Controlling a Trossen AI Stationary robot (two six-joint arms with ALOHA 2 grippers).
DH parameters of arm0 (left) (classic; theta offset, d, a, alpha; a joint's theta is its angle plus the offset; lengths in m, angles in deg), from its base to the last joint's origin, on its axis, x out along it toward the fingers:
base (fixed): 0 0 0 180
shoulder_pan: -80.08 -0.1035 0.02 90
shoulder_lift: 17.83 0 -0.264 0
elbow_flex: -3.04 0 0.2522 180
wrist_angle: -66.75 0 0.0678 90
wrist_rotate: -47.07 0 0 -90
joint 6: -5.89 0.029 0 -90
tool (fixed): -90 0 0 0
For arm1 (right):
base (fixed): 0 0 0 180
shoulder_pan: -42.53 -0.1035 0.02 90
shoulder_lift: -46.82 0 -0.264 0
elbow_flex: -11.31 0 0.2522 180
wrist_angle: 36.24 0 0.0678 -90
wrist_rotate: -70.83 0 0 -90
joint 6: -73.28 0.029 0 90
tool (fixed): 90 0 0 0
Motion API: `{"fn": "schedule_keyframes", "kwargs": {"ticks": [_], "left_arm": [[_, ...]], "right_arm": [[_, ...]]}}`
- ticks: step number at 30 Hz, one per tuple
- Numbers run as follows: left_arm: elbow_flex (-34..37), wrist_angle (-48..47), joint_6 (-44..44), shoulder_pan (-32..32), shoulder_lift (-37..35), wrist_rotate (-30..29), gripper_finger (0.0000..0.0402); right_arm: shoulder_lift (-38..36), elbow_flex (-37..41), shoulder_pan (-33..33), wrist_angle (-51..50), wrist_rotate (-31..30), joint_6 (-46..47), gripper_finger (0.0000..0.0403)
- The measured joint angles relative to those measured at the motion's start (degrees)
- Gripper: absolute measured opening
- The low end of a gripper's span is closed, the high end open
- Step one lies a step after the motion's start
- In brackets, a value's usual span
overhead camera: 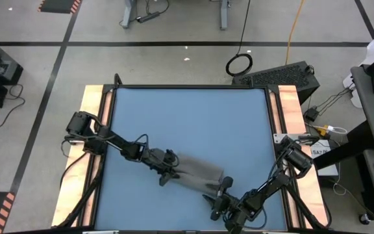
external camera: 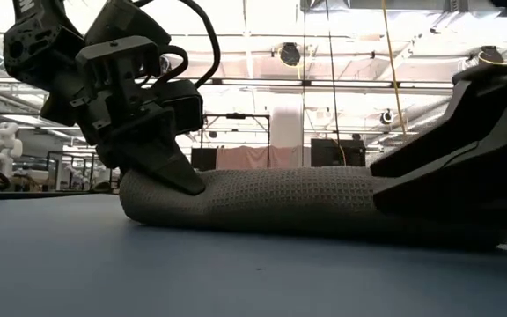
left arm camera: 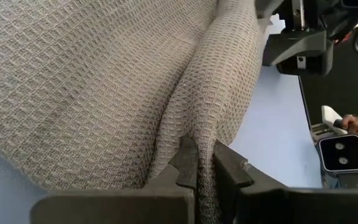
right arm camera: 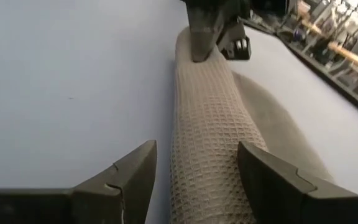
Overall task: Roll towel
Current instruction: Roll the gray towel
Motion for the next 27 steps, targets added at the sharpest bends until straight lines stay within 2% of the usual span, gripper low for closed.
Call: {"fn": "schedule_keyframes", "kwargs": {"ticks": [3, 6, 9, 13, 17, 22, 27], "left_arm": [[0.06, 0.63, 1.6, 0.0, 0.08, -0.34, 0.0022], [0.15, 2.56, 2.25, 0.2, 0.22, -3.39, 0.0037], [0.2, 4.61, 5.75, 0.87, 0.17, -7.25, 0.0076], [0.18, 5.24, 11.01, 0.9, -1.75, -11.26, 0.0146], [0.16, 5.64, 21.35, 2.83, -5.62, -16.07, 0.0207], [0.09, 5.77, 37.56, 10.0, -7.92, -24.33, 0.025], [0.07, 0.89, 42.18, 14.74, -6.08, -34.22, 0.0275]], "right_arm": [[0.02, -0.02, 0.49, -3.08, 0.79, 4.34, 0.0215], [0.0, -0.09, 1.15, -8.02, 2.84, 11.87, 0.0215], [-0.04, 0.04, 1.55, -11.94, 4.78, 18.08, 0.0215], [-0.05, 1.17, 1.4, -12.27, 4.94, 22.61, 0.0207], [0.0, 1.66, 1.4, -12.59, 4.44, 26.15, 0.0177], [0.02, 1.74, 1.43, -12.23, 4.36, 27.35, 0.0128], [0.06, 1.75, 1.4, -11.08, 4.57, 27.24, 0.0101]]}}
